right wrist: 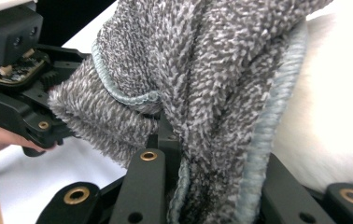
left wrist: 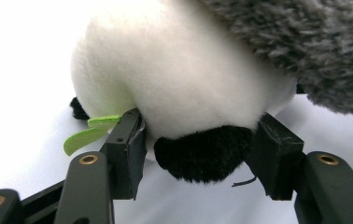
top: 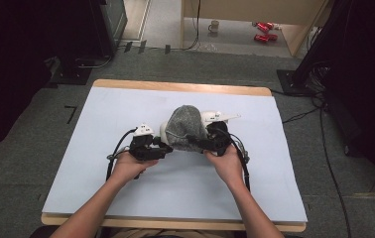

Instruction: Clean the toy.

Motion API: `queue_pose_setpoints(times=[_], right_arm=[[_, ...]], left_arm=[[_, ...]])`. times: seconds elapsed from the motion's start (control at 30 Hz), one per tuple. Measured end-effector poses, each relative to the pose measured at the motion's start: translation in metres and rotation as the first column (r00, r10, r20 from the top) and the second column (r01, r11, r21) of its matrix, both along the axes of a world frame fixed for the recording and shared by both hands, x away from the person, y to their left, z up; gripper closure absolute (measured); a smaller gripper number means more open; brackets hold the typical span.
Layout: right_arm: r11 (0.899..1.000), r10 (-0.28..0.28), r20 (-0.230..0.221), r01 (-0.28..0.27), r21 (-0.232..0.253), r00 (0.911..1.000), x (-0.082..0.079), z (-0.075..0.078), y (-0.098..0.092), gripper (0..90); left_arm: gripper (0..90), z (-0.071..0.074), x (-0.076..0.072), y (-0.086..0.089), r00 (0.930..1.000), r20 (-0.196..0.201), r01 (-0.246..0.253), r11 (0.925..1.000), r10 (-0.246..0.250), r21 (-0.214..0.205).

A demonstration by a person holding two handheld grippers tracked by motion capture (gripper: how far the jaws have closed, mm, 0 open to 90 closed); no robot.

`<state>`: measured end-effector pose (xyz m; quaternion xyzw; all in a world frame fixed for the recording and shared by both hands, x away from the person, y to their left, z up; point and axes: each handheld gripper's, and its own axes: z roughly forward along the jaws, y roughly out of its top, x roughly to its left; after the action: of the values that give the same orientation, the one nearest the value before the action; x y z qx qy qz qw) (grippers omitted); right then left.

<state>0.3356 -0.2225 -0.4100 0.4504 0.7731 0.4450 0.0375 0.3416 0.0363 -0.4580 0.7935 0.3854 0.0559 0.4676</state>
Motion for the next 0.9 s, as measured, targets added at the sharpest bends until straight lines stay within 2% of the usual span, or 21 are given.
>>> queue_pose_setpoints(times=[0.23, 0.4, 0.53, 0.6, 0.73, 0.8, 0.9], right_arm=[[1.0, -0.012, 0.029, 0.013, -0.024, 0.9995, -0.001, 0.007, -0.012, 78.0], [0.998, -0.06, 0.037, 0.06, 0.005, 0.9975, -0.002, 0.014, -0.029, 78.0], [0.993, -0.118, 0.044, 0.117, 0.029, 0.992, -0.003, 0.017, -0.048, 77.9], [0.987, -0.155, 0.038, 0.153, 0.041, 0.9872, -0.003, 0.017, -0.06, 77.7], [0.969, -0.239, 0.017, 0.238, 0.061, 0.9708, -0.003, 0.011, -0.085, 77.0], [0.962, -0.264, -0.002, 0.263, 0.071, 0.9646, -0.003, 0.007, -0.092, 76.5], [0.958, -0.278, -0.012, 0.278, 0.074, 0.9605, -0.003, 0.004, -0.097, 76.3]], left_arm=[[44.6, 0.003, 0.003, 0.002, 1.0, -0.003, -0.004, 1.0, 0.004, -0.006], [45.4, 0.004, 0.006, 0.004, 0.9999, -0.004, -0.009, 0.9999, 0.009, -0.013], [46.5, 0.007, 0.011, 0.005, 0.9998, -0.014, -0.017, 0.9997, 0.017, -0.019], [46.8, 0.008, 0.013, 0.005, 0.9997, -0.014, -0.019, 0.9996, 0.019, -0.02], [48.0, 0.008, 0.015, 0.005, 0.9997, -0.017, -0.02, 0.9996, 0.02, -0.019], [48.3, 0.008, 0.016, 0.005, 0.9997, -0.019, -0.017, 0.9997, 0.017, -0.017], [48.4, 0.008, 0.016, 0.005, 0.9998, -0.015, -0.013, 0.9998, 0.013, -0.013]])
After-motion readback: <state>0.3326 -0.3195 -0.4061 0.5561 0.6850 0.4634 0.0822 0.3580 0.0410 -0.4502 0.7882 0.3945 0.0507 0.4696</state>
